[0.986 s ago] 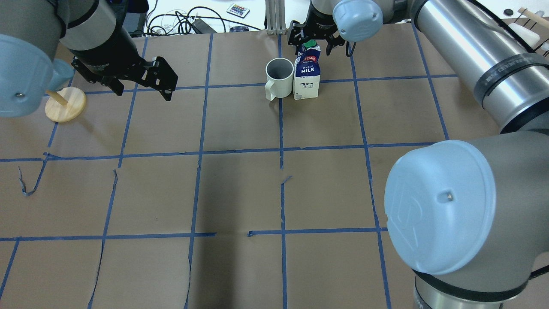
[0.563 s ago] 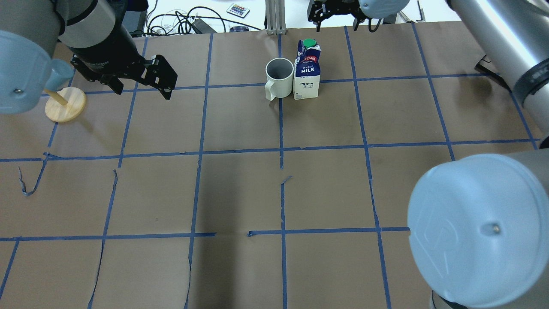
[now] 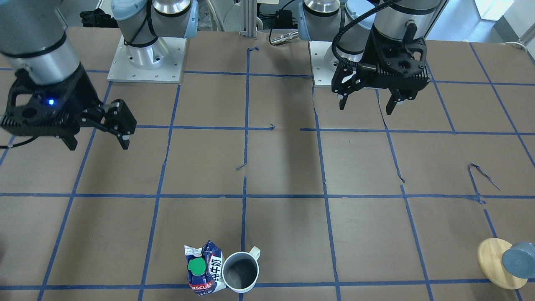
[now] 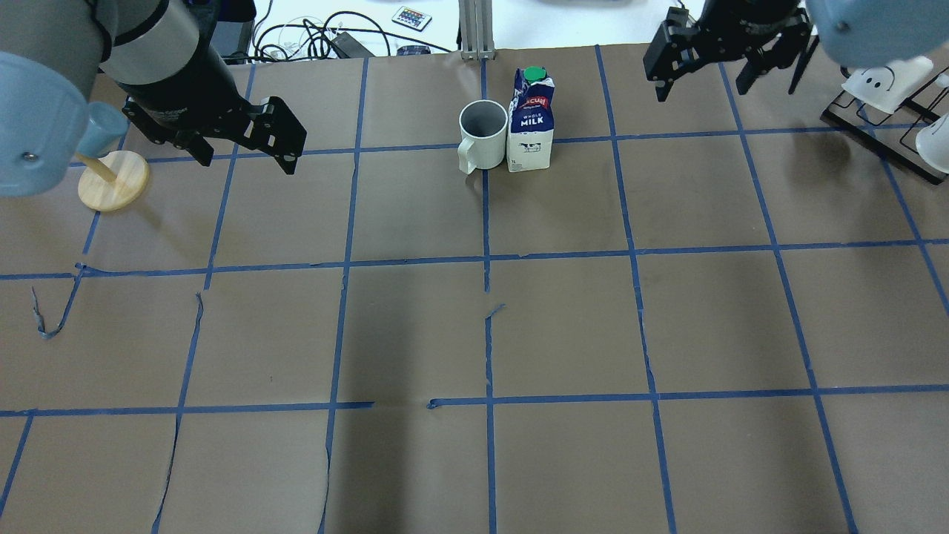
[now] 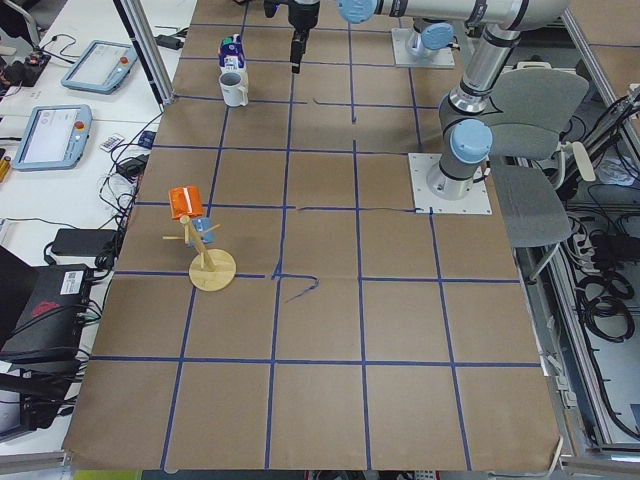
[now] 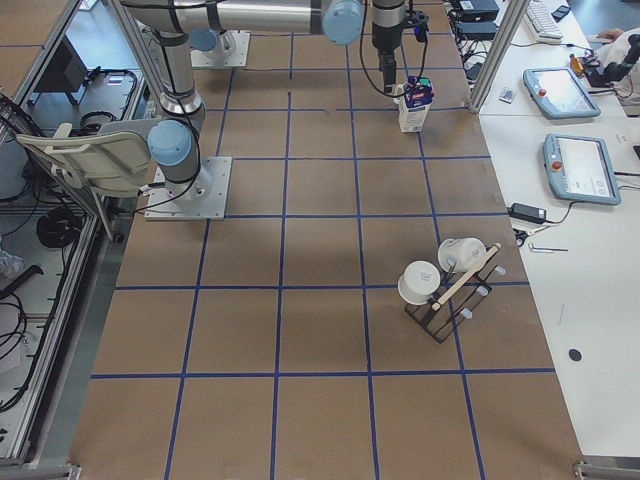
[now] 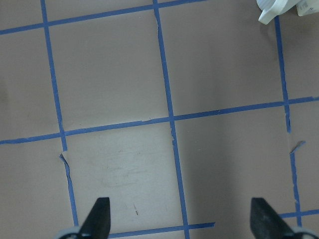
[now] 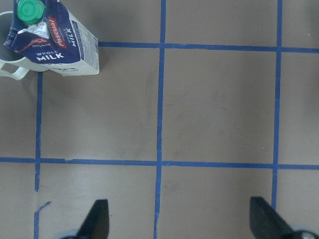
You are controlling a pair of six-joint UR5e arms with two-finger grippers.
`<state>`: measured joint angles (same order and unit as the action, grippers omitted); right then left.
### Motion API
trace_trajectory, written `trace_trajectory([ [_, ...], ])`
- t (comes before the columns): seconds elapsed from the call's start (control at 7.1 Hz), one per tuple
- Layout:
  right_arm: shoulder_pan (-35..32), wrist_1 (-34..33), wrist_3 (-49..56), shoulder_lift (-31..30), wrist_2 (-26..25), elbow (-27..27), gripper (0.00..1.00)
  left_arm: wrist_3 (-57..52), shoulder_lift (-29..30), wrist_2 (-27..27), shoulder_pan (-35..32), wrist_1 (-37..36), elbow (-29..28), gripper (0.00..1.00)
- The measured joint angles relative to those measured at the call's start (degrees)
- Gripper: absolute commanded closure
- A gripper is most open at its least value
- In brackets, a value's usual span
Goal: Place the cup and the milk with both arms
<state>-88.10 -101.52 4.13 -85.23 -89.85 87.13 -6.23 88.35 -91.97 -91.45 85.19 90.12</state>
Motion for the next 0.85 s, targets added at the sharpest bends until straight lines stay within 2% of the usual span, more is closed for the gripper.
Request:
trace_trajectory([
  [0.14,-0.1,-3.0,0.1,-2.7,0.1,3.5,0.00,0.0,-0.1,0.0,0.0,0.0,0.3,0.00],
  [0.28,-0.8,-4.4,0.0,-3.5,0.2,4.5,0.00,0.0,-0.3,0.0,0.0,-0.1,0.4,0.00],
  [0.56,-2.3,-5.1,-0.5,-3.4,0.3,4.1,0.00,-0.1,-0.4,0.0,0.0,-0.1,0.6,0.00],
  [0.85,-3.1,-3.0,-0.5,-2.1,0.6,1.2,0.00,-0.1,-0.5,-0.1,0.0,-0.2,0.7,0.00],
])
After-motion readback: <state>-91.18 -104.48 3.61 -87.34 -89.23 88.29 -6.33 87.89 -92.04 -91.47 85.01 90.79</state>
